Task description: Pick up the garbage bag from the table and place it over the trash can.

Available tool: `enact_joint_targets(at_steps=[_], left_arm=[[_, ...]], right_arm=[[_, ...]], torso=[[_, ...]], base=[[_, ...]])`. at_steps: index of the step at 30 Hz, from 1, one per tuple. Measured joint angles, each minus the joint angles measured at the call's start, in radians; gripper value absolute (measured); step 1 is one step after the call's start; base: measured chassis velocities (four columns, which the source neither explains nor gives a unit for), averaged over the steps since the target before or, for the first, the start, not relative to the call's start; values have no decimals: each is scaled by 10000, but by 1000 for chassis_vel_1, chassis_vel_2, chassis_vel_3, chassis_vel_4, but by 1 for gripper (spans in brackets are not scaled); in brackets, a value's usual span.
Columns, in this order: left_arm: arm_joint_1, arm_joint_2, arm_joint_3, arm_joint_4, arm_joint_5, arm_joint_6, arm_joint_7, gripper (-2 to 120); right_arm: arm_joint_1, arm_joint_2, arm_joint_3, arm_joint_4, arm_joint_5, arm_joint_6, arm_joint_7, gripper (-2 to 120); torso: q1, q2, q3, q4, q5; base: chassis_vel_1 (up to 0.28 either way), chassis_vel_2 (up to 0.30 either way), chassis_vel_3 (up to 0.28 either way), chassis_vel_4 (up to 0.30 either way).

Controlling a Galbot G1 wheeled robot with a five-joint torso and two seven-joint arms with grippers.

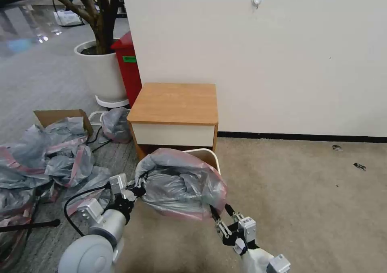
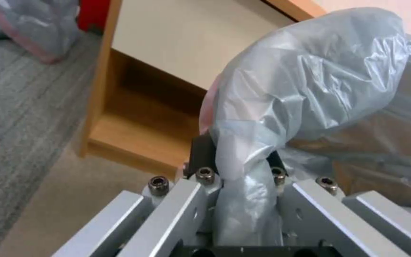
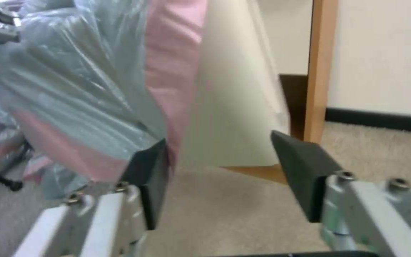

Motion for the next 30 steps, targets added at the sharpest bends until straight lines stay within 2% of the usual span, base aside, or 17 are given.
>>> enact_joint_targets(at_steps=[1,4,5,8,9,11,15,21,24,26,28,30], left_arm=[[0,0,0,0,0,0,0,4],[-32,0,-42,87,-8,12,-95,4],[-32,0,-42,87,-8,12,-95,4],[-98,0,-24,219,-5,55,-209,4],[-98,0,-24,219,-5,55,-209,4],[-122,0,45,224,5,88,-220,4],[-98,10,149,125,46,104,-207,4],[-71,21,240,136,188,105,-174,4],[11,34,306,154,256,103,-144,4],[19,35,315,153,267,100,-141,4],[55,19,358,163,304,87,-128,4],[68,12,368,166,314,84,-124,4]], right_arm=[[0,0,0,0,0,0,0,60],[-284,-172,470,227,176,384,-299,73],[-284,-172,470,227,176,384,-299,73],[-428,-134,722,702,710,558,-444,90],[-428,-134,722,702,710,558,-444,90],[-210,1,755,804,1023,570,-446,98],[424,291,534,716,1570,353,-370,100],[1023,738,192,451,1800,147,-207,100],[1257,1034,3,225,1713,114,-179,89],[1264,1055,-8,213,1688,114,-179,86],[1261,1139,-38,150,1590,151,-180,75],[1252,1179,-42,134,1560,182,-180,71]], torso=[[0,0,0,0,0],[0,0,0,0,0],[0,0,0,0,0],[0,0,0,0,-2],[0,0,0,0,-2],[0,0,-1,0,-1],[0,0,0,1,0],[0,0,0,1,-1],[0,0,0,1,-2],[0,0,0,1,-2],[0,0,0,0,-2],[0,0,0,0,-2]], base=[[0,0,0,0],[0,0,0,0],[0,0,0,0],[0,0,0,0],[0,0,0,0],[0,0,0,0],[0,0,0,0],[0,0,0,0],[0,0,0,0],[0,0,0,0],[0,0,0,0],[0,0,0,0]])
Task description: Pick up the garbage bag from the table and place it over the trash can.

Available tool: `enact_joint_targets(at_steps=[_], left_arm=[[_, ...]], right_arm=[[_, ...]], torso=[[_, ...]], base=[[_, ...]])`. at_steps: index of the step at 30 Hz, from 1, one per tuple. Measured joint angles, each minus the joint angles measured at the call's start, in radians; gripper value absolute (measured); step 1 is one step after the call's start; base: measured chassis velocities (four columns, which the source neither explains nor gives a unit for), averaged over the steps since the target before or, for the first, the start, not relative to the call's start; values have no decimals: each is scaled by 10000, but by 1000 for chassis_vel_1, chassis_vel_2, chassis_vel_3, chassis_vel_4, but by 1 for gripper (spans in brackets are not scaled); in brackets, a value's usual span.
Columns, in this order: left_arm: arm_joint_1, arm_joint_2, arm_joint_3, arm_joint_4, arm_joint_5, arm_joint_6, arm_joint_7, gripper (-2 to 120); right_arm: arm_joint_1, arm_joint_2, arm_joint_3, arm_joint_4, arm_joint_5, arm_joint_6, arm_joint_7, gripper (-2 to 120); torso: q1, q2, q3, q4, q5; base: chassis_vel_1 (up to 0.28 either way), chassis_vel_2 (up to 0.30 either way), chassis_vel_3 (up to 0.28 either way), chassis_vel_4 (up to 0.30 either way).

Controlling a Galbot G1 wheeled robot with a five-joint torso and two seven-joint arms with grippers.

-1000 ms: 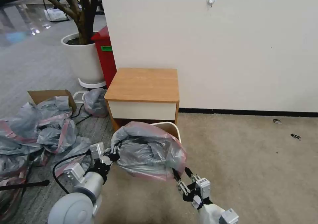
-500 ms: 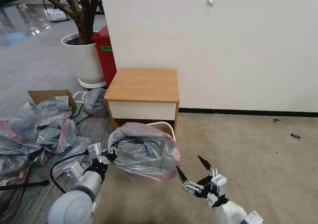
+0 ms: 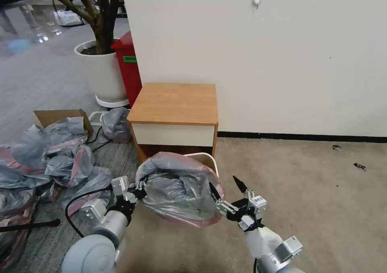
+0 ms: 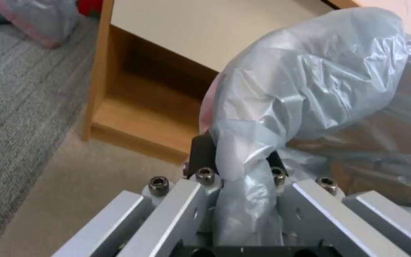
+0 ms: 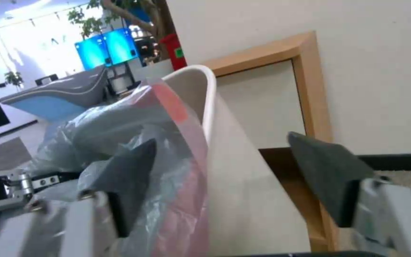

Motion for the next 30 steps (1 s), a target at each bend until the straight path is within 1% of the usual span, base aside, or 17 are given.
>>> enact_joint_targets(at_steps=[3,4,5,8,9,12,14,16,18,28,30], left_arm=[[32,-11,13,15,29,-17,8,4],[32,-11,13,15,29,-17,8,4],[43,-11,12,18,32,-22,9,4],[82,-8,-7,18,35,-30,10,4],[82,-8,-7,18,35,-30,10,4],[112,-20,-15,-2,36,-33,10,4],[113,-21,-15,-6,37,-34,10,4],[116,-41,-15,-41,42,-38,11,4],[116,-48,-12,-50,50,-37,11,4],[186,-33,67,-53,213,-55,23,4],[275,16,152,-53,279,-61,113,4]], right_arm=[[-16,99,-16,-19,-97,114,-1,58],[-16,99,-16,-19,-97,114,-1,58],[-29,128,-24,-20,-159,163,-2,54],[-63,196,-58,-20,-281,275,-14,37],[-63,196,-58,-20,-281,275,-14,37],[-84,227,-81,-20,-316,313,-20,24],[-87,229,-84,-20,-317,316,-20,22],[-100,233,-100,-20,-326,330,-25,10],[-101,237,-102,-19,-330,339,-28,1],[-48,249,-102,14,-325,343,-18,0],[51,278,-53,17,-315,339,9,0]], torso=[[0,0,0,0,0],[0,0,0,0,0],[0,0,0,0,0],[0,0,0,0,0],[0,0,0,0,0],[0,0,0,1,0],[0,0,0,0,0],[0,0,-1,0,0],[0,0,0,0,0],[0,0,0,0,0],[0,0,0,0,1]], base=[[0,0,0,0],[0,0,0,0],[0,0,0,0],[0,0,0,0],[0,0,0,0],[0,0,0,0],[0,0,0,0],[0,0,0,0],[0,0,0,0],[0,0,0,0],[0,0,0,0]])
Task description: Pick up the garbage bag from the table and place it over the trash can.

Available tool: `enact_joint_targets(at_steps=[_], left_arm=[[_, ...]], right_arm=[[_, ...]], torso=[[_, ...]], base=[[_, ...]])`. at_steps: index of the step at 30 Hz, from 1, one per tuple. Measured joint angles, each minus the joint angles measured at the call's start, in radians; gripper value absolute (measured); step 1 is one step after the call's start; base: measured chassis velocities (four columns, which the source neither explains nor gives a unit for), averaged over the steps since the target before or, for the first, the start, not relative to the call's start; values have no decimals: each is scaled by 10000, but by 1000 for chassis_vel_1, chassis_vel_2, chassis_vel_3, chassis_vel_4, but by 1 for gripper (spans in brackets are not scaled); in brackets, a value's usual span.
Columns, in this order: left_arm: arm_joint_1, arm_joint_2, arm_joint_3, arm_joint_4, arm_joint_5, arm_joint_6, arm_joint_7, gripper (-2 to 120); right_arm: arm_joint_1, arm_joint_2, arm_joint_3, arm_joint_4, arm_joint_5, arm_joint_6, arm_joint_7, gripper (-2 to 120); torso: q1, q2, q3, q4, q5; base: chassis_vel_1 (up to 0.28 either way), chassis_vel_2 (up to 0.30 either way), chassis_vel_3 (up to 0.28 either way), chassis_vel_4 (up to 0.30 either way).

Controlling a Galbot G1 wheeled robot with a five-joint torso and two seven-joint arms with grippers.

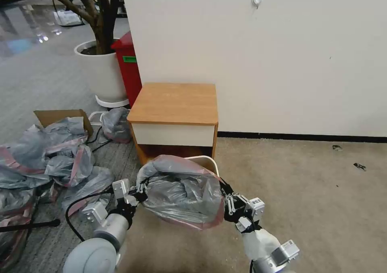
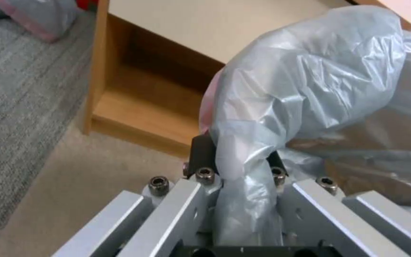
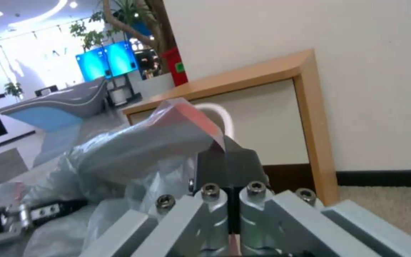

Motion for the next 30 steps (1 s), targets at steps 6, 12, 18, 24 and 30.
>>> enact_joint_targets(at_steps=[6,12,18,24,30], left_arm=[[107,93,19,-17,-12,-1,127,4],[252,165,19,-91,-29,-3,336,4],[328,168,83,-216,-44,-17,475,4],[423,120,165,-316,-71,-180,719,4],[443,64,171,-448,-703,-203,741,4]], right_arm=[[125,-31,167,0,45,0,93,0],[251,-139,314,12,191,-53,239,0],[360,-206,356,10,244,-103,288,0],[443,-259,398,-72,288,-157,360,0],[528,-309,466,-315,305,-163,406,0]], torso=[[0,0,0,-1,0],[0,0,0,0,0],[0,0,0,-1,0],[0,0,0,0,0],[0,0,0,-1,0]], base=[[0,0,0,0],[0,0,0,0],[0,0,0,0],[0,0,0,0],[0,0,0,0]])
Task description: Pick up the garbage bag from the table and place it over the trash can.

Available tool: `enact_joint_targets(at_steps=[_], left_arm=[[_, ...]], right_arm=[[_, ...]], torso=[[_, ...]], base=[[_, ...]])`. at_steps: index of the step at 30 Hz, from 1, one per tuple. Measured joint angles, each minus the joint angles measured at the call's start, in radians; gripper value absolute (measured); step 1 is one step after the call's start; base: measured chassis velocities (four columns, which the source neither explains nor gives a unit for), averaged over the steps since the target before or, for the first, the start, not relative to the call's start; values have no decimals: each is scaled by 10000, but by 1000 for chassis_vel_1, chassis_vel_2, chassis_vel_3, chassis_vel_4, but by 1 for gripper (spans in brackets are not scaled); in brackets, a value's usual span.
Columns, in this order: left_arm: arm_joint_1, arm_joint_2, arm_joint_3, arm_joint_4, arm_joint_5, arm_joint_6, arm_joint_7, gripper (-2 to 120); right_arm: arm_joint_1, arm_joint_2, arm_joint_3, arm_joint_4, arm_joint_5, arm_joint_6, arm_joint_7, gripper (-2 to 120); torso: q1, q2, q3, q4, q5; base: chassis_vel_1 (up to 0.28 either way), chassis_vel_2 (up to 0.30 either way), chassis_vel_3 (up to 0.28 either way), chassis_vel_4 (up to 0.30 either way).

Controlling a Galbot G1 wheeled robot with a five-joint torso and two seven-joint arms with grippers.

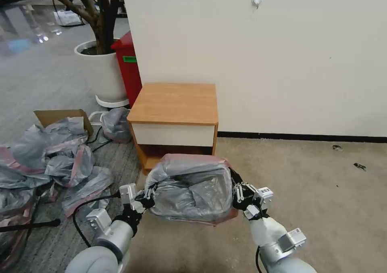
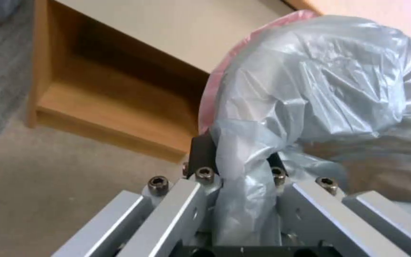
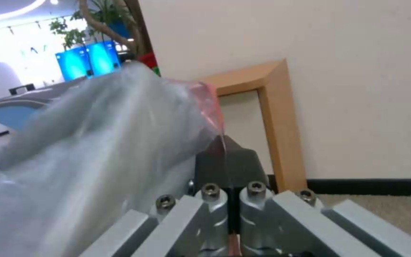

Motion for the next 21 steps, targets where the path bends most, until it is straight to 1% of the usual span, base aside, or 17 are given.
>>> enact_joint_targets(at_steps=[8,10,11,16,21], left_arm=[[87,-90,11,-172,-825,93,-52,4],[99,-138,22,-222,-1176,142,-96,4],[99,-138,22,-222,-1176,142,-96,4],[92,-205,96,-325,-1530,216,-113,4],[53,-230,105,-370,-1824,284,-115,7]], right_arm=[[261,4,37,-526,-14,-8,112,0],[385,54,29,-894,-195,29,142,0],[385,54,29,-894,-195,29,142,0],[708,178,-10,-1653,-657,118,252,0],[956,253,-36,-2155,-870,111,342,0]], torso=[[0,0,0,0,-1],[0,0,0,0,0],[0,0,0,0,0],[0,0,0,0,0],[0,0,1,0,0]], base=[[0,0,0,0],[0,0,0,0],[0,0,0,0],[0,0,0,0],[0,0,0,0]])
